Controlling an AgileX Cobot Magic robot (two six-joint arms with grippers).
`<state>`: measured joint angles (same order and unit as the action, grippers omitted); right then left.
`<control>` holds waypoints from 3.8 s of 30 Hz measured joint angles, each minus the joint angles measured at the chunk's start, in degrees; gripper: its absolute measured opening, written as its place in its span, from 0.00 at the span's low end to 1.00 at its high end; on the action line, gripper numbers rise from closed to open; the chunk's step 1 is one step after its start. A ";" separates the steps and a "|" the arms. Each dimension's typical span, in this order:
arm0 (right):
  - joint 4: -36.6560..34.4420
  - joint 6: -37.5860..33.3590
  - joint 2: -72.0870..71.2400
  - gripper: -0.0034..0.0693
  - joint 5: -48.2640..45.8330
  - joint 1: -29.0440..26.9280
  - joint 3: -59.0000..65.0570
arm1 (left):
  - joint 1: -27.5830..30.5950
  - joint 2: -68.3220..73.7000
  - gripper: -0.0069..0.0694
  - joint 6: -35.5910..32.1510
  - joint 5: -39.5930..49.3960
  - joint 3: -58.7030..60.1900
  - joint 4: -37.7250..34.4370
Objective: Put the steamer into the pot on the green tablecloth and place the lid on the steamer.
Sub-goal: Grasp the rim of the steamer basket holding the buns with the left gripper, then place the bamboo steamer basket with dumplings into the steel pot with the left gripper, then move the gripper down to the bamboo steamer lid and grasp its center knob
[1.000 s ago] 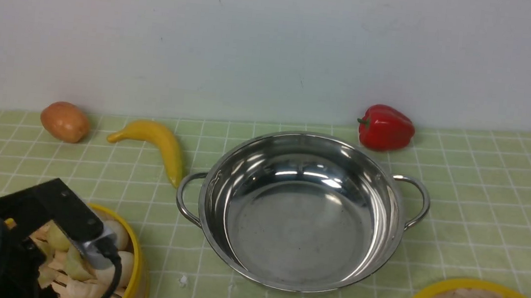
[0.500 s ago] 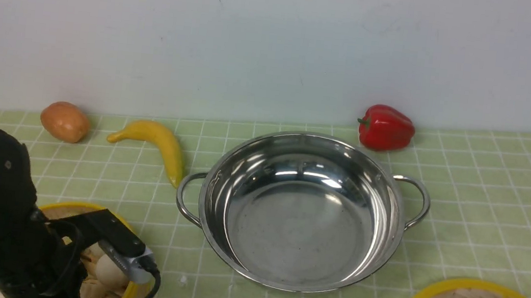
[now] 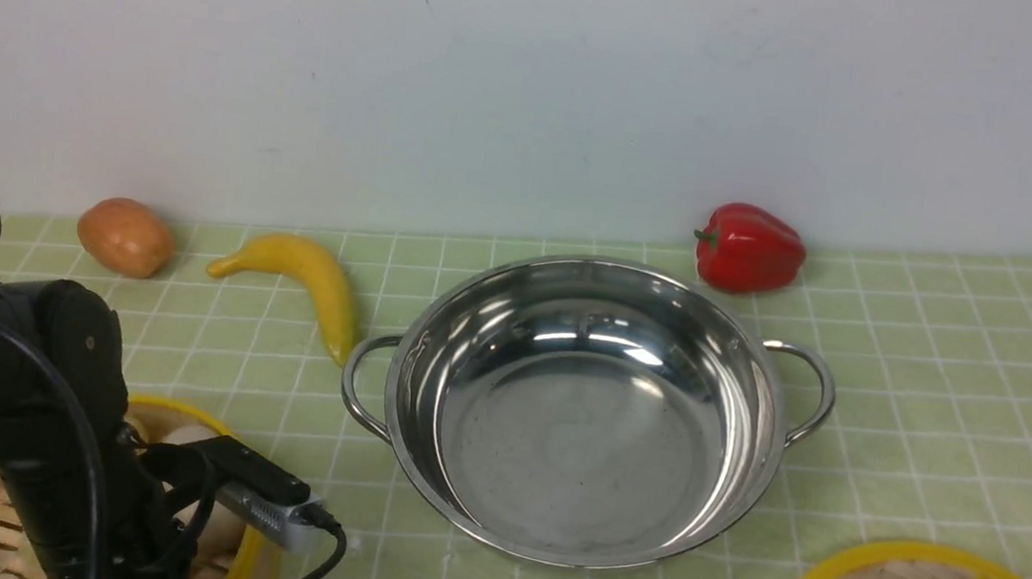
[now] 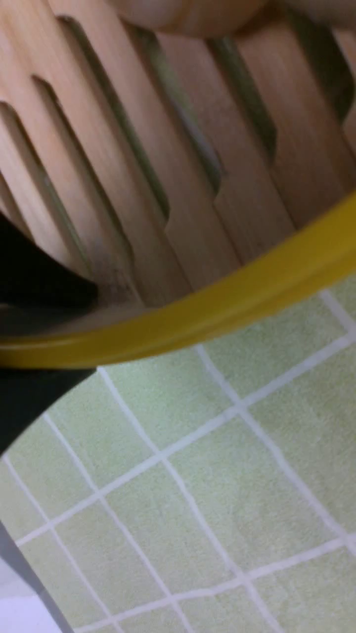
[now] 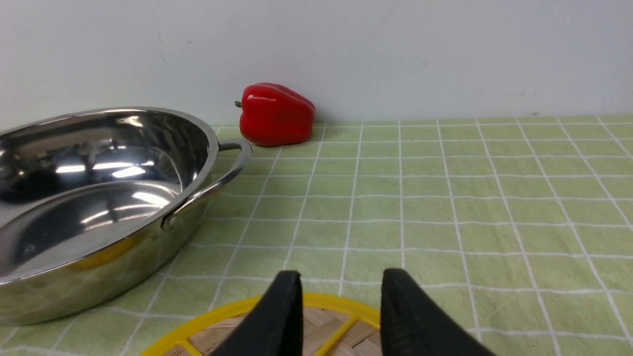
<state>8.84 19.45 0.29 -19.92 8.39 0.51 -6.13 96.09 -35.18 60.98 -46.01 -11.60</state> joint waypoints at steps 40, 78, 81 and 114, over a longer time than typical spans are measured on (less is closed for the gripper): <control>0.00 0.00 0.00 0.38 0.00 0.00 0.00 | -37.71 17.46 0.13 -2.01 10.62 -50.42 19.30; 0.18 0.00 0.00 0.38 0.00 0.00 0.00 | -37.82 18.29 0.91 10.76 9.18 -62.14 21.42; 0.18 0.00 0.00 0.38 0.00 0.00 0.00 | -37.82 13.93 0.79 15.08 9.27 -68.40 23.79; 0.18 0.00 0.00 0.38 0.00 0.00 0.00 | -28.57 -18.38 0.07 32.82 -1.39 -44.67 29.77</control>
<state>9.01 19.45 0.29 -19.92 8.39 0.51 -34.70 77.71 -2.37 59.59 -90.68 18.16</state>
